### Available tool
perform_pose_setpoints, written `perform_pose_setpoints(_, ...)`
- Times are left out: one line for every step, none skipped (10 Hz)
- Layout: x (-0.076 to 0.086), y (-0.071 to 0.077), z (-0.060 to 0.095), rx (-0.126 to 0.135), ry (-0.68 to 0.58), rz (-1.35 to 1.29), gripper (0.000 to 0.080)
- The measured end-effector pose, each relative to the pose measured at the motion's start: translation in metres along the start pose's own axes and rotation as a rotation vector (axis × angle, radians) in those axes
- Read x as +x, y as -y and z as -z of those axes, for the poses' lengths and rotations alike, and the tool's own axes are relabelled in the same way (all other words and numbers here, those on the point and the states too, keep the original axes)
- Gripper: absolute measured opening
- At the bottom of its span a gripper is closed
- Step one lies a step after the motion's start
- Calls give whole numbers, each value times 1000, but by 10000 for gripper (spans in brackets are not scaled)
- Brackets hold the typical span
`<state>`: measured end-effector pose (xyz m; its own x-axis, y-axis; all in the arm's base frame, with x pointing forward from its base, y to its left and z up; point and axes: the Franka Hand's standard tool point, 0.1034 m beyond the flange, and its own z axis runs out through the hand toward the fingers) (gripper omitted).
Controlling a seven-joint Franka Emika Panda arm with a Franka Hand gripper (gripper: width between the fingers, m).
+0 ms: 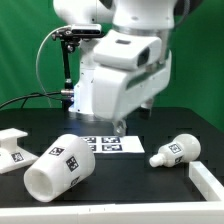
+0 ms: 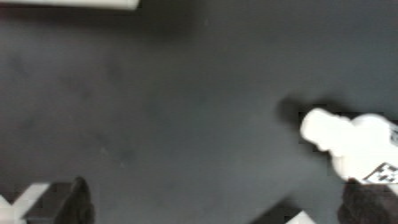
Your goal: Assemble lamp
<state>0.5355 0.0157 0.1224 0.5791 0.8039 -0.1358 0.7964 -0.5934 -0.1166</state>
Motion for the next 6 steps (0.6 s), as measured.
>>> perform_pose_setpoints(-21,-4,15,-4,3,-9,700)
perform_pose_setpoints(-44,-14,34,-13,1,-39,700)
perform_pose_setpoints(-56,-16,37,-17,0,-66,700)
perform_pose_setpoints(-54,-16,37,-18,-1,-59,700)
perform_pose_setpoints(-53,-16,36,-17,0,-58,700)
perform_pose_setpoints(-53,-16,36,-17,0,-58,700)
